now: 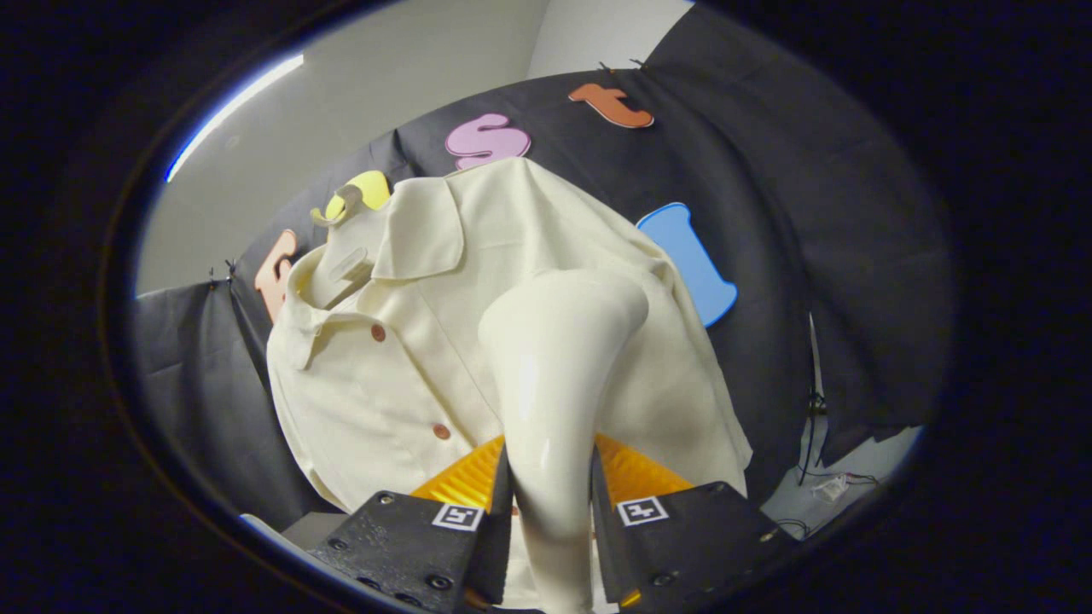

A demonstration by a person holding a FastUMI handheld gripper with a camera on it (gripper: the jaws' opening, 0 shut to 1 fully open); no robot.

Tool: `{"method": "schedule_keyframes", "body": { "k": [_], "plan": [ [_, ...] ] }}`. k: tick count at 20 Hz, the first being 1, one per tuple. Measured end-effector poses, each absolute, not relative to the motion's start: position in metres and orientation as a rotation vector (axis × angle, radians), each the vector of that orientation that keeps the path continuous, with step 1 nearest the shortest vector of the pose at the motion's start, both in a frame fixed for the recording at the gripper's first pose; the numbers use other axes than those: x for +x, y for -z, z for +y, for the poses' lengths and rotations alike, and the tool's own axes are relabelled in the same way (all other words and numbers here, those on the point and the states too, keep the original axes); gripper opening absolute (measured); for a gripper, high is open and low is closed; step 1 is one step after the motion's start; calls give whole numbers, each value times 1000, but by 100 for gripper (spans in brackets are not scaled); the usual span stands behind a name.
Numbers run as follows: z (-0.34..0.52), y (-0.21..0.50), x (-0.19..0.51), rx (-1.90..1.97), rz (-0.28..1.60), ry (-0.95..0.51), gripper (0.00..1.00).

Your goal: Iron the clothes twice with a garment steamer, once on the left side and once on the right side.

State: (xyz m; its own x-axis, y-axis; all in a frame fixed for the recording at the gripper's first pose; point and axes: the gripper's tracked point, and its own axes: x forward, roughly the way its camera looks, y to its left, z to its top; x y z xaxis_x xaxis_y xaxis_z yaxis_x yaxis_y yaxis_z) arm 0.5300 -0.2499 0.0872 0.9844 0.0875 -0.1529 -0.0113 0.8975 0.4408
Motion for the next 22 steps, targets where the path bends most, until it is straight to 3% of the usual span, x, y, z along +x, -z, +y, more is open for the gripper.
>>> {"method": "schedule_keyframes", "body": {
  "k": [22],
  "plan": [
    [-267,73,480,337,456,-113,43]
  ]
}}
